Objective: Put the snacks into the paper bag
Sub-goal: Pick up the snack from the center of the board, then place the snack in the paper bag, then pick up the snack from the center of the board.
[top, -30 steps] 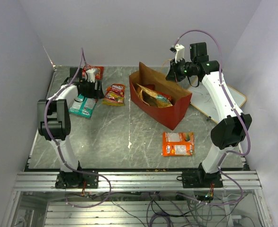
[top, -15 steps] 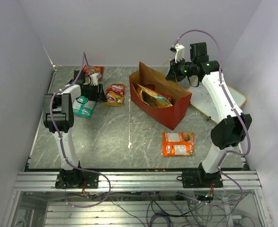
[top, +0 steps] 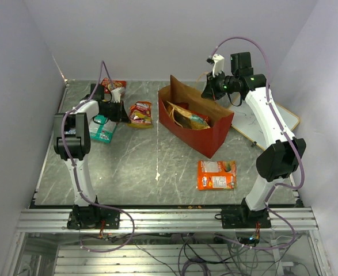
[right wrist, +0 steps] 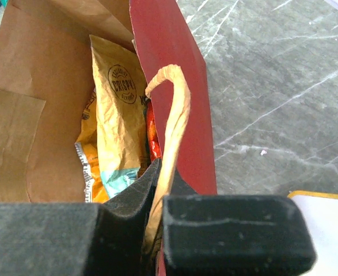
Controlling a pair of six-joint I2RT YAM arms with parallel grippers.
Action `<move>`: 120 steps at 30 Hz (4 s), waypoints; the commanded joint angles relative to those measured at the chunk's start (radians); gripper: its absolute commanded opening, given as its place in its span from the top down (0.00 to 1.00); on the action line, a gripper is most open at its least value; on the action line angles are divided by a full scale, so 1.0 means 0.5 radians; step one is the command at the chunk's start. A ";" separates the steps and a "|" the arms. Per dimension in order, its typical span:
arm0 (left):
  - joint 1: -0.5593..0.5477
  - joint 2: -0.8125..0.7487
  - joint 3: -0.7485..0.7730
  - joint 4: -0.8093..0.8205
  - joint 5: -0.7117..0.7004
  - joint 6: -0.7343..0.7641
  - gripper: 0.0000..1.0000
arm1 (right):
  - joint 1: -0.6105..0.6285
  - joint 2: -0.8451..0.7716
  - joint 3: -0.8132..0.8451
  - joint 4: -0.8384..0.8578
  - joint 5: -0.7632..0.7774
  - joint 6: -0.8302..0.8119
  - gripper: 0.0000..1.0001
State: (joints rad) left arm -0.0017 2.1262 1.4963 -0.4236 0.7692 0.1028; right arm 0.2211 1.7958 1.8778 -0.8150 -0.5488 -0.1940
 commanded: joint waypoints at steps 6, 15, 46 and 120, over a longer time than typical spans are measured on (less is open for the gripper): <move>-0.006 -0.489 0.222 -0.407 -0.063 0.370 0.93 | 0.007 -0.079 -0.017 0.029 -0.022 0.023 1.00; -0.079 -0.961 0.374 -0.581 -0.193 0.510 0.93 | 0.008 -0.060 0.013 0.019 -0.051 0.026 1.00; -1.245 -0.955 1.106 -0.278 -0.688 -0.187 0.93 | 0.084 -0.225 -0.039 0.182 0.061 0.184 1.00; 0.084 -0.907 0.277 -0.159 -0.779 -0.016 0.20 | 0.085 -0.114 -0.005 0.120 0.090 0.100 1.00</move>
State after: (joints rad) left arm -0.0509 1.5913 1.6520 -0.4965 0.3664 0.0612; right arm 0.2584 1.7493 1.8385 -0.7643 -0.4797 -0.1398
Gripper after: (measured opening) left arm 0.801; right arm 0.007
